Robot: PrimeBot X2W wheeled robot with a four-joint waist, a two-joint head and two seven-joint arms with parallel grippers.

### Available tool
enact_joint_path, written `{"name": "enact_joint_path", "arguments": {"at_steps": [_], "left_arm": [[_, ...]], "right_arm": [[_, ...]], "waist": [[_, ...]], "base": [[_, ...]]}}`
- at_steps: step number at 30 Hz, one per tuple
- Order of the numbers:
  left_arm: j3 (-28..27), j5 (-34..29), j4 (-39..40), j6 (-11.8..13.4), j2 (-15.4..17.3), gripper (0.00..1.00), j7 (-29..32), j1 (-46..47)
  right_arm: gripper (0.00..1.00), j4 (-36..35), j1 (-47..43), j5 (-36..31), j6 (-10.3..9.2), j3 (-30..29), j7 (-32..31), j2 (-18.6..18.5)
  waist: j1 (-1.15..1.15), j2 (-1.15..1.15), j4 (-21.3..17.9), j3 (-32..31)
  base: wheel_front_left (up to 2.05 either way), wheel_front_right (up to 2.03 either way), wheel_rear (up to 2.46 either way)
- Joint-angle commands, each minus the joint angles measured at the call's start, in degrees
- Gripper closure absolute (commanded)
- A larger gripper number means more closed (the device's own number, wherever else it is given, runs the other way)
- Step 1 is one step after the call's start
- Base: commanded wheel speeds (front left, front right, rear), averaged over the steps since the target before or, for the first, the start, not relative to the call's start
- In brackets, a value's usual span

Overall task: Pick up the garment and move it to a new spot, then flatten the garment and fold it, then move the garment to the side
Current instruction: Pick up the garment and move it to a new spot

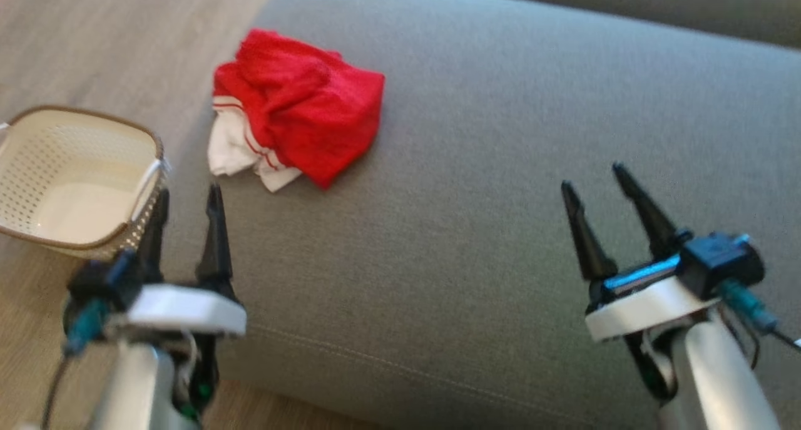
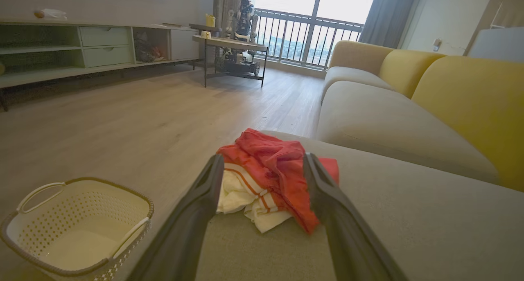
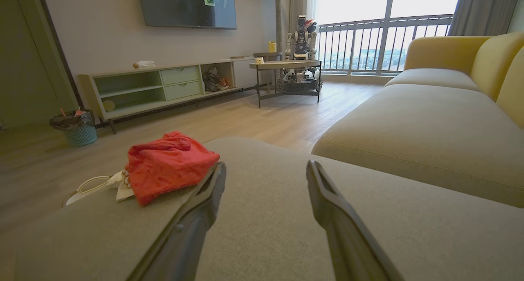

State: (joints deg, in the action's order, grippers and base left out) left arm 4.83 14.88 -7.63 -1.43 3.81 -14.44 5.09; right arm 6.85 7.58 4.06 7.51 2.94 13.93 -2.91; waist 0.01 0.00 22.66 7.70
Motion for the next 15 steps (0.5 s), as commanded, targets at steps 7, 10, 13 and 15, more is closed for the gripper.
{"name": "enact_joint_path", "arguments": {"at_steps": [7, 10, 13, 15], "left_arm": [[-2.1, 1.1, -4.4, -2.7, 6.4, 0.0, 8.1, 17.5], [-2.6, 3.6, -9.7, -3.7, 8.1, 0.0, 14.0, 23.9], [-2.1, 3.3, -15.1, -3.8, 10.3, 0.0, 18.9, 29.4], [-1.6, 2.9, -19.0, -3.8, 11.2, 0.0, 21.6, 32.5]], "right_arm": [[0.0, -9.5, 4.0, -0.8, -0.02, 0.9, -2.8, -1.4], [0.0, -12.1, 4.7, -0.5, -0.02, 1.2, -3.9, -2.5], [0.0, -14.0, 5.4, -0.1, -0.02, 1.3, -4.6, -3.3], [0.0, -15.0, 5.8, -0.3, -0.02, 1.5, -5.0, -4.0]], "waist": [[-0.01, 0.0, -5.9, 9.4], [-0.01, 0.0, -7.2, 11.4], [-0.01, 0.0, -8.5, 13.1], [-0.01, 0.0, -9.2, 14.1]], "base": [[0.0, 0.0, 0.0], [0.0, 0.0, 0.0], [0.0, 0.0, 0.0], [0.0, 0.0, 0.0]]}}
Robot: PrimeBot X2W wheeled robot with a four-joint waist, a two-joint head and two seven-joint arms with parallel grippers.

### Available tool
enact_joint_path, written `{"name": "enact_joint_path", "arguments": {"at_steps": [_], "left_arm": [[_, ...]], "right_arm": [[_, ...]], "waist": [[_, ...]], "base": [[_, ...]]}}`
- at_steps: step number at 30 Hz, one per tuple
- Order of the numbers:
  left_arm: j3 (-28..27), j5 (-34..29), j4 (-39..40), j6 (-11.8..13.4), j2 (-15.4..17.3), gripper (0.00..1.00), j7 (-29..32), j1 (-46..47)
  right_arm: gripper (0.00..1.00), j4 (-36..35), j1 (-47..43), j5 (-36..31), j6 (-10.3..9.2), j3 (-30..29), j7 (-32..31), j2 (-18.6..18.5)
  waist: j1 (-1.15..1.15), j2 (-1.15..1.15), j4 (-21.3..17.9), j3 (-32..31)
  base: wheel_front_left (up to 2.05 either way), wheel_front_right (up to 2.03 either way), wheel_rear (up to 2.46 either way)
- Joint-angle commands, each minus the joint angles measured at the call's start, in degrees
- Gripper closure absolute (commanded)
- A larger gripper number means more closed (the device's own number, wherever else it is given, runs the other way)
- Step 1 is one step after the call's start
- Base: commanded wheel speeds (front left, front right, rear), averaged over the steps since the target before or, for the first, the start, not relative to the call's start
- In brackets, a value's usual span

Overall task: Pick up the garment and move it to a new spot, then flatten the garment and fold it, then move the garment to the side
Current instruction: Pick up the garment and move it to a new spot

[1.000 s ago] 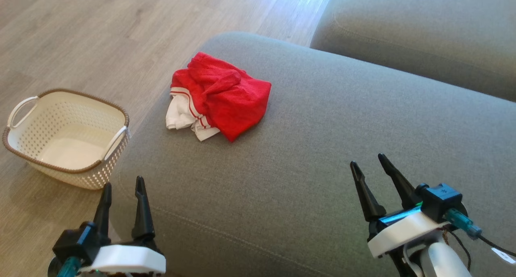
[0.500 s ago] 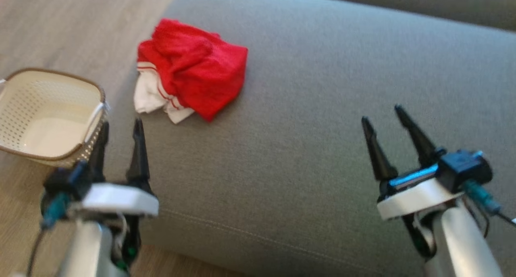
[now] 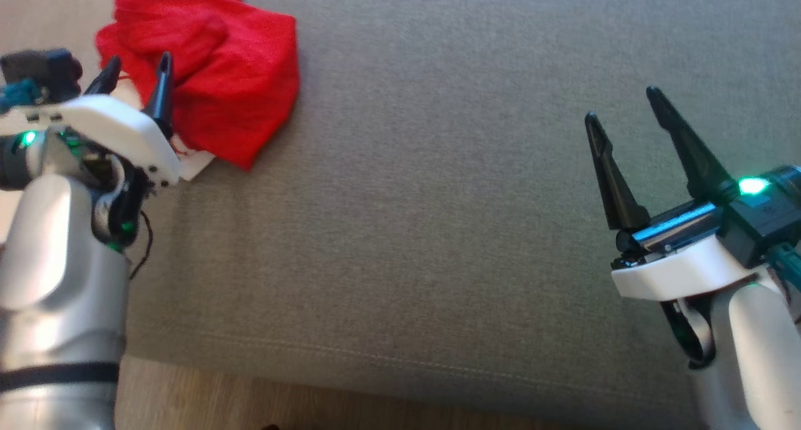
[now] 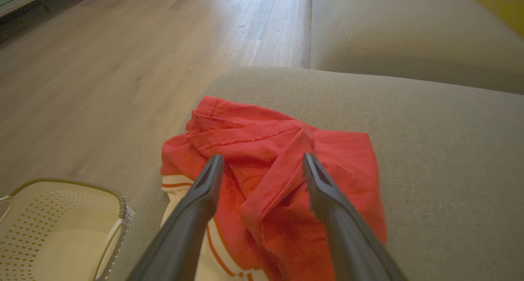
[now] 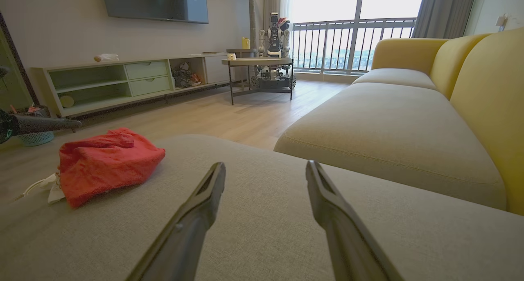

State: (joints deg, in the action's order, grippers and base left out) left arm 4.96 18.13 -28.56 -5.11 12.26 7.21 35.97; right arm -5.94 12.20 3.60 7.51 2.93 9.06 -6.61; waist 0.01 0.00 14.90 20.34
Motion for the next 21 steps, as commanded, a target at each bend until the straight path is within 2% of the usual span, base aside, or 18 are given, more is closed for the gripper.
{"name": "enact_joint_path", "arguments": {"at_steps": [1, 5, 9, 10, 11, 15, 21], "left_arm": [[-1.4, -0.5, -0.1, -0.1, 3.1, 0.0, 1.2, 3.0], [-1.3, 0.2, -7.7, 0.1, 3.4, 0.0, 5.6, 7.4], [-1.1, 0.5, -14.8, 0.9, 3.5, 0.0, 7.4, 10.7], [-1.0, 0.7, -15.9, 0.6, 3.5, 0.38, 7.6, 11.1], [-0.7, 1.0, -16.8, 0.1, 3.5, 1.0, 7.5, 11.5], [0.0, 2.1, -19.3, -1.2, 3.8, 1.0, 6.4, 12.8], [-0.1, 2.4, -20.1, -1.5, 4.8, 1.0, 1.6, 14.1]], "right_arm": [[0.0, -2.6, 1.4, 0.1, -0.02, 1.7, -0.3, -0.6], [0.0, -3.7, 1.6, 0.4, -0.02, 2.0, -0.5, -1.1], [0.0, -4.2, 1.7, 0.7, -0.02, 1.8, -0.3, -1.1], [0.0, -4.1, 1.7, 0.7, -0.02, 1.8, -0.2, -1.1], [0.0, -4.1, 1.7, 0.7, -0.02, 1.7, -0.2, -1.1], [0.0, -3.7, 1.6, 1.1, -0.02, 0.9, 0.0, -0.7], [0.0, -2.9, 1.5, 1.2, -0.02, 0.8, 0.2, -0.1]], "waist": [[-0.01, 0.0, -1.7, 1.9], [-0.01, 0.0, -3.1, 3.0], [-0.01, 0.0, -4.2, 3.7], [-0.01, 0.0, -4.4, 3.7], [-0.01, 0.0, -4.5, 3.7], [-0.01, 0.0, -4.5, 3.3], [-0.01, 0.0, -3.6, 1.7]], "base": [[0.0, 0.0, 0.0], [0.0, 0.0, 0.0], [0.0, 0.0, 0.0], [0.0, 0.0, 0.0], [0.0, 0.0, 0.0], [0.0, 0.0, 0.0], [0.0, 0.0, 0.0]]}}
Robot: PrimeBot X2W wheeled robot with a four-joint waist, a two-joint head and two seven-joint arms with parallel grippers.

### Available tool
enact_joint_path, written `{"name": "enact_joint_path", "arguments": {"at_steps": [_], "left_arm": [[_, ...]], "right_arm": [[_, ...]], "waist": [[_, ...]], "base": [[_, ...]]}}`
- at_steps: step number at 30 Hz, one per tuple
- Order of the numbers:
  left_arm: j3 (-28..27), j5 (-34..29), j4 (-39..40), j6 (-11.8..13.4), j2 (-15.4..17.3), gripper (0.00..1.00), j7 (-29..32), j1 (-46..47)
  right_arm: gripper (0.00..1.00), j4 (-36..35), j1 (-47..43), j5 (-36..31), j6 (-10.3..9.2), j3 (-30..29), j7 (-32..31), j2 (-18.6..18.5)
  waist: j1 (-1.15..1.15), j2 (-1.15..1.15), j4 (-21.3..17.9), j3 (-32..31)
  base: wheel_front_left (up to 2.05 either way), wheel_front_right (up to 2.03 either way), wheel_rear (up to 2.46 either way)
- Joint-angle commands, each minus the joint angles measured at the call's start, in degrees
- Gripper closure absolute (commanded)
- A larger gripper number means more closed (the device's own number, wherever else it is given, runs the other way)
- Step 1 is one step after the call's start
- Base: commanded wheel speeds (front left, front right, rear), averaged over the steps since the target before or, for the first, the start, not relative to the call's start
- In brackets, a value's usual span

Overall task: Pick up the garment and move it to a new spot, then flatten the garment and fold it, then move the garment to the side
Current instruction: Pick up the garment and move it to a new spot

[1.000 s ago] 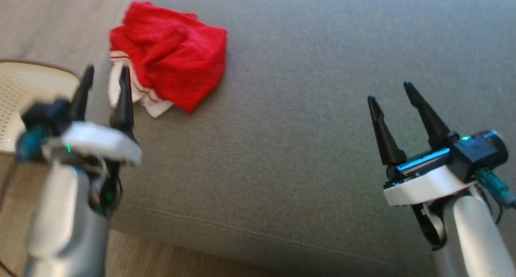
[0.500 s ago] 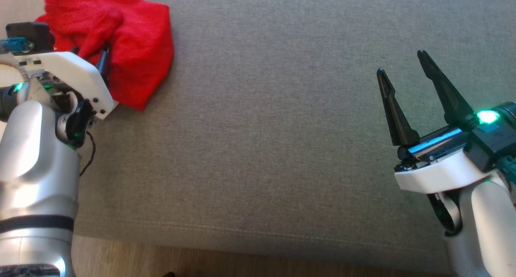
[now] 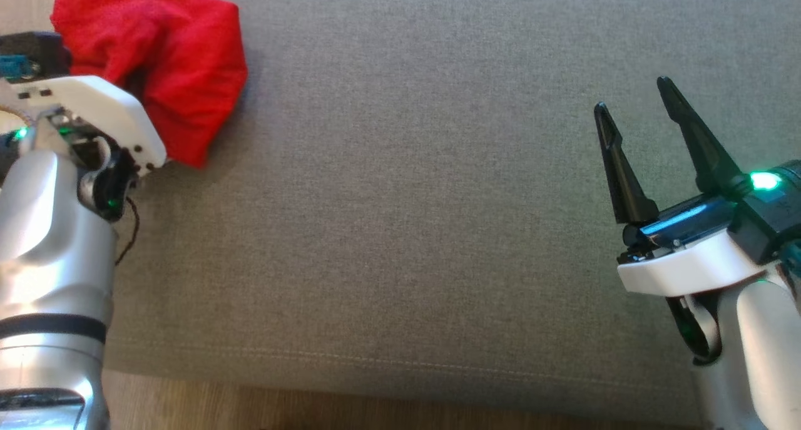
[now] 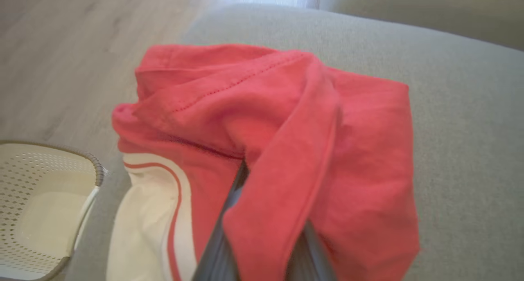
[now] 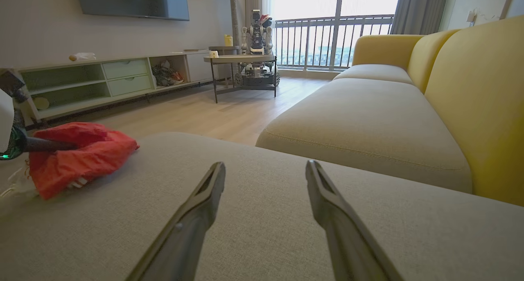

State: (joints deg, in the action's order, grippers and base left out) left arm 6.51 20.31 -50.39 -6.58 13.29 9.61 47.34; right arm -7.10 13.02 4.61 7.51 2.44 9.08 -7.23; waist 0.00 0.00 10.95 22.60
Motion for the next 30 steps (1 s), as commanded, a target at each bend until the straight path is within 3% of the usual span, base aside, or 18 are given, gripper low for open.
{"name": "enact_joint_path", "arguments": {"at_steps": [1, 9, 17, 24, 30], "left_arm": [[-1.6, 0.4, 2.0, -0.2, 3.8, 1.0, -1.7, 2.8], [-1.4, 1.7, 8.1, -0.6, 5.0, 1.0, -8.8, 1.4], [-1.4, 2.0, 20.3, -0.1, 5.4, 1.0, -11.5, -2.4], [0.4, 2.4, 33.2, 0.7, 3.8, 1.0, -9.4, -8.8], [3.7, 3.3, 43.4, 2.0, 0.5, 1.0, -5.6, -15.0]], "right_arm": [[0.0, -1.6, 0.7, 0.2, -0.02, 1.4, 0.2, 0.7], [0.0, 0.8, -0.2, 0.2, -0.02, 1.6, 1.3, 2.3], [0.0, 4.2, -0.9, 0.7, -0.02, 1.4, 3.1, 3.9], [0.0, 7.3, -2.0, 2.0, -0.02, 1.5, 4.5, 4.3], [0.0, 8.4, -2.5, 3.4, -0.02, 1.2, 5.1, 4.3]], "waist": [[0.0, 0.0, 0.6, -0.9], [0.0, 0.0, 2.4, -5.5], [0.0, 0.0, 2.2, -10.9], [0.0, 0.0, -0.7, -16.6], [0.0, 0.0, -5.4, -19.7]], "base": [[0.0, 0.0, 0.0], [0.0, 0.0, 0.0], [0.0, 0.0, 0.0], [0.0, 0.0, 0.0], [0.0, 0.0, 0.0]]}}
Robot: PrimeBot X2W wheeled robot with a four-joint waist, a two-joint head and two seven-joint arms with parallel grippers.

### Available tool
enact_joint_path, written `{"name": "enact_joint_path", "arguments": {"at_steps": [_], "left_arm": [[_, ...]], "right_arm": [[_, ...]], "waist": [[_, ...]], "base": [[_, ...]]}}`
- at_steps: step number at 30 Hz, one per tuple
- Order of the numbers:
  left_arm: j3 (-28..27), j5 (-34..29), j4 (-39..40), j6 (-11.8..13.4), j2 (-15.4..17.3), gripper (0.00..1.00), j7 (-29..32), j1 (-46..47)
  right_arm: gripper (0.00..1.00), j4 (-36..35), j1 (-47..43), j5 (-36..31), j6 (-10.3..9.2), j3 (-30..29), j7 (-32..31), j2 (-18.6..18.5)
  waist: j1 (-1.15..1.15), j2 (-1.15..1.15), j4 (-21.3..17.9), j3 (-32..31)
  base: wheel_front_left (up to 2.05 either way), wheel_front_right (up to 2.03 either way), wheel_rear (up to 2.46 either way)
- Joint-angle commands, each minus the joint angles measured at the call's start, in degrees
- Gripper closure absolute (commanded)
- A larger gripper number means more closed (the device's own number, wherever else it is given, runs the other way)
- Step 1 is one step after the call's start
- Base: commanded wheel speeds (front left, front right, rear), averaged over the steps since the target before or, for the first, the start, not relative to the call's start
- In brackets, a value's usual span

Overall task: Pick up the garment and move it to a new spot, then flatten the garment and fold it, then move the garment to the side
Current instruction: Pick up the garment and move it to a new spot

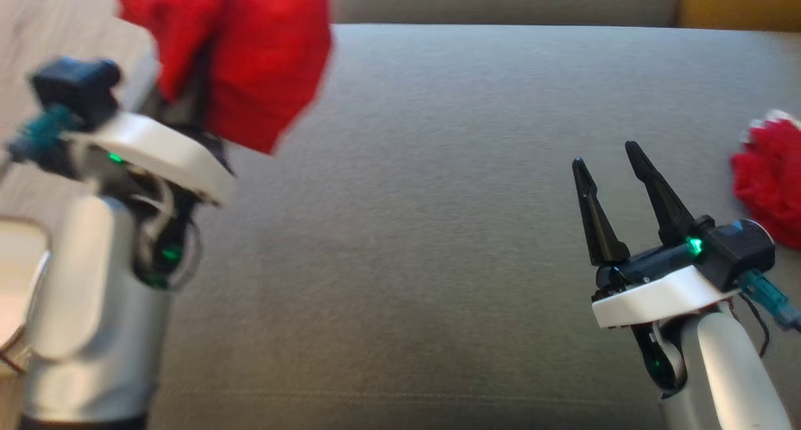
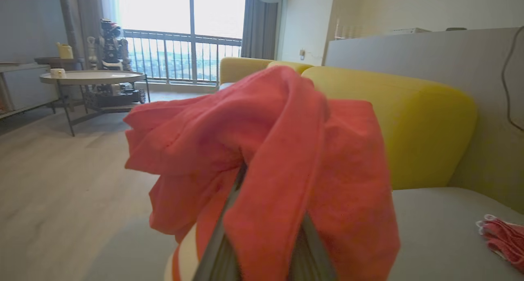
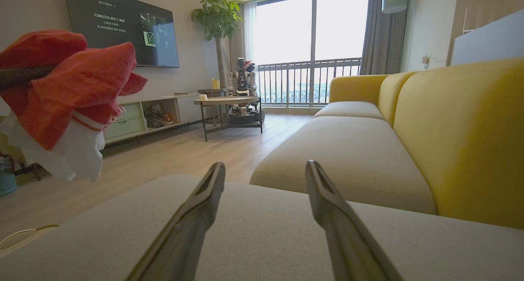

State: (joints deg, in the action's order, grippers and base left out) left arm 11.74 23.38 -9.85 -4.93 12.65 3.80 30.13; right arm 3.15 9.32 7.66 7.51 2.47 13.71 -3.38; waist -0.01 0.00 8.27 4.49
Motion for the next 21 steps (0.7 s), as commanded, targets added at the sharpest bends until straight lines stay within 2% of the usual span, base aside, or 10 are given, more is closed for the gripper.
{"name": "enact_joint_path", "arguments": {"at_steps": [1, 5, 8, 9, 12, 13, 18, 19, 20, 21], "left_arm": [[-0.9, 0.3, 4.3, 0.6, 0.5, 1.0, 0.7, 1.4], [2.1, 0.1, 8.1, 1.6, -2.3, 1.0, 1.6, -1.3], [3.7, -0.1, 8.1, 2.7, -4.6, 1.0, 1.1, -2.4], [3.7, -0.1, 8.1, 2.7, -4.6, 1.0, 1.1, -2.4], [4.7, -0.2, 5.7, 4.1, -6.6, 1.0, -0.8, -2.5], [4.9, -0.7, 3.1, 5.6, -7.6, 1.0, -3.0, -2.2], [6.4, -1.1, -3.4, 8.0, -9.0, 1.0, -7.4, -0.9], [7.0, -0.8, -5.2, 8.3, -9.2, 0.97, -8.4, -0.7], [7.6, -0.4, -6.9, 8.5, -9.4, 0.55, -9.4, -0.5], [8.3, 0.0, -8.6, 8.7, -9.5, 0.0, -10.3, -0.4]], "right_arm": [[0.0, -1.8, 1.4, 0.5, -0.02, 1.2, 0.5, 0.5], [0.0, -1.8, 1.6, 1.1, -0.02, 1.0, 0.8, 0.5], [0.0, -1.9, 1.7, 1.4, -0.02, 1.1, 0.9, 0.5], [0.0, -1.9, 1.7, 1.4, -0.02, 1.1, 0.9, 0.5], [0.0, -2.2, 1.9, 1.7, -0.02, 1.5, 1.0, 0.5], [0.0, -2.6, 2.1, 2.0, -0.02, 1.9, 1.0, 0.5], [0.0, -3.2, 2.8, 2.4, -0.02, 2.3, 1.1, 0.5], [0.0, -3.2, 3.0, 2.5, -0.02, 2.4, 1.1, 0.5], [0.0, -3.2, 3.1, 2.6, -0.02, 2.4, 1.2, 0.5], [0.0, -3.2, 3.2, 2.6, -0.02, 2.4, 1.2, 0.5]], "waist": [[0.01, 0.0, -3.8, -1.7], [0.01, 0.0, -8.1, -1.8], [0.01, 0.0, -11.5, -1.2], [0.01, 0.0, -11.5, -1.2], [0.01, 0.0, -14.7, -0.4], [0.01, 0.0, -16.8, 0.4], [0.01, 0.0, -20.1, 1.9], [0.01, 0.0, -20.8, 2.1], [0.01, 0.0, -21.3, 2.2], [0.01, 0.0, -21.8, 2.4]], "base": [[0.0, 0.0, 0.0], [0.0, 0.0, 0.0], [0.0, 0.0, 0.0], [0.0, 0.0, 0.0], [0.0, 0.0, 0.0], [0.0, 0.0, 0.0], [0.0, 0.0, 0.0], [0.0, 0.0, 0.0], [0.0, 0.0, 0.0], [0.0, 0.0, 0.0]]}}
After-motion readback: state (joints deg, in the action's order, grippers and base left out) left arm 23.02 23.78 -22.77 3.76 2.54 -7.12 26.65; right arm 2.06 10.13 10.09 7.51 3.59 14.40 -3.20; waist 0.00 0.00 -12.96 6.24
